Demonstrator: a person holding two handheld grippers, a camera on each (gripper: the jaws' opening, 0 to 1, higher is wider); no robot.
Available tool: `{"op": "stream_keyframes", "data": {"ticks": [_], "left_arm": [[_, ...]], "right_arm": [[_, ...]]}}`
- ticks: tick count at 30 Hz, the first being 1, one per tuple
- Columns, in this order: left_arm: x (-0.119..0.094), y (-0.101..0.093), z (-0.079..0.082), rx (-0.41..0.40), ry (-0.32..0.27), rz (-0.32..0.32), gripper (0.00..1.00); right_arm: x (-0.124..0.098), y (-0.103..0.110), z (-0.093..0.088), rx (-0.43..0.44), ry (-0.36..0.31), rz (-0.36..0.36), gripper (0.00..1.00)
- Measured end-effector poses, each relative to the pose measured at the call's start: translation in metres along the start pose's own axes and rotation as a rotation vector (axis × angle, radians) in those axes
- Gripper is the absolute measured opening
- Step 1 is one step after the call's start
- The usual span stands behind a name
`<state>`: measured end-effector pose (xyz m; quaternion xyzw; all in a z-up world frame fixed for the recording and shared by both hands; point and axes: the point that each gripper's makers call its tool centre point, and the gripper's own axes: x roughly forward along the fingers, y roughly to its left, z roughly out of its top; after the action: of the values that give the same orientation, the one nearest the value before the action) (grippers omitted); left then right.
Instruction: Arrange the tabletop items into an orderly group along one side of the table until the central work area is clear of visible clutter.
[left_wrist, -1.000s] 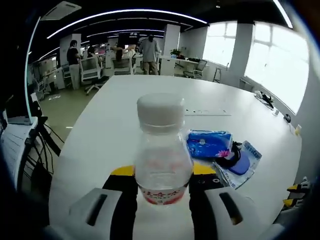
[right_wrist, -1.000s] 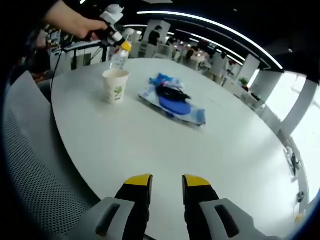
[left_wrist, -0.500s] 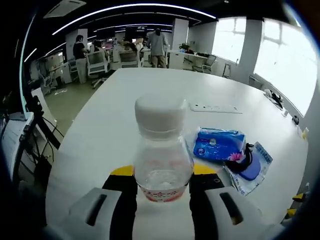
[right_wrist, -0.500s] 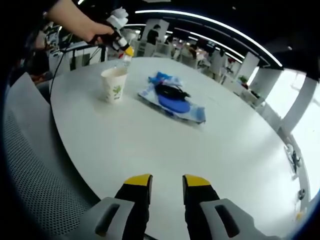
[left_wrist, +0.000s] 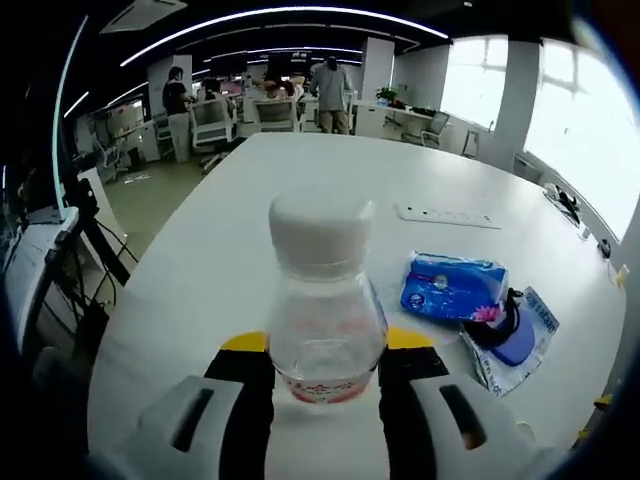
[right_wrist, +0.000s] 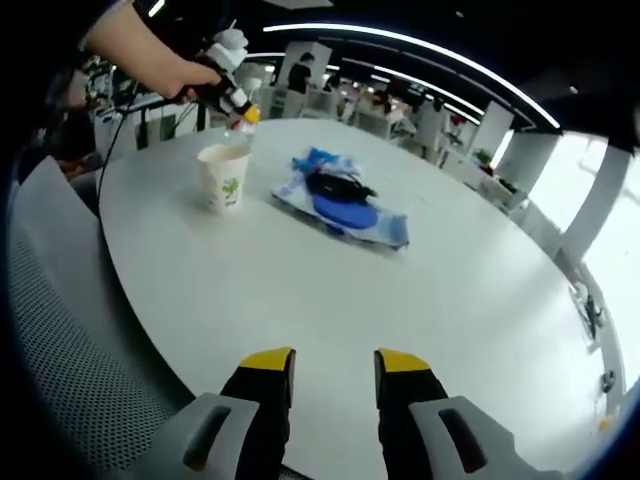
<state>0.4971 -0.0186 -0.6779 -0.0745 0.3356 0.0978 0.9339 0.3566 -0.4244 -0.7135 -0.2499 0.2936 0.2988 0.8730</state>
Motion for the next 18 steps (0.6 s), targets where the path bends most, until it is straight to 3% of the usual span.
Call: {"op": "stream_keyframes", "data": {"ticks": [10, 18], "left_arm": [[-0.006, -0.006, -0.01, 0.05, -0.018, 0.031, 0.4], [-0.007, -0.008, -0.011, 0.098, -0.03, -0.002, 0.4]], "right_arm": [[0.0, 0.001, -0.002, 0.023, 0.009, 0.007, 0.31], [0.001, 0.002, -0.003, 0.023, 0.015, 0.011, 0.31]]}}
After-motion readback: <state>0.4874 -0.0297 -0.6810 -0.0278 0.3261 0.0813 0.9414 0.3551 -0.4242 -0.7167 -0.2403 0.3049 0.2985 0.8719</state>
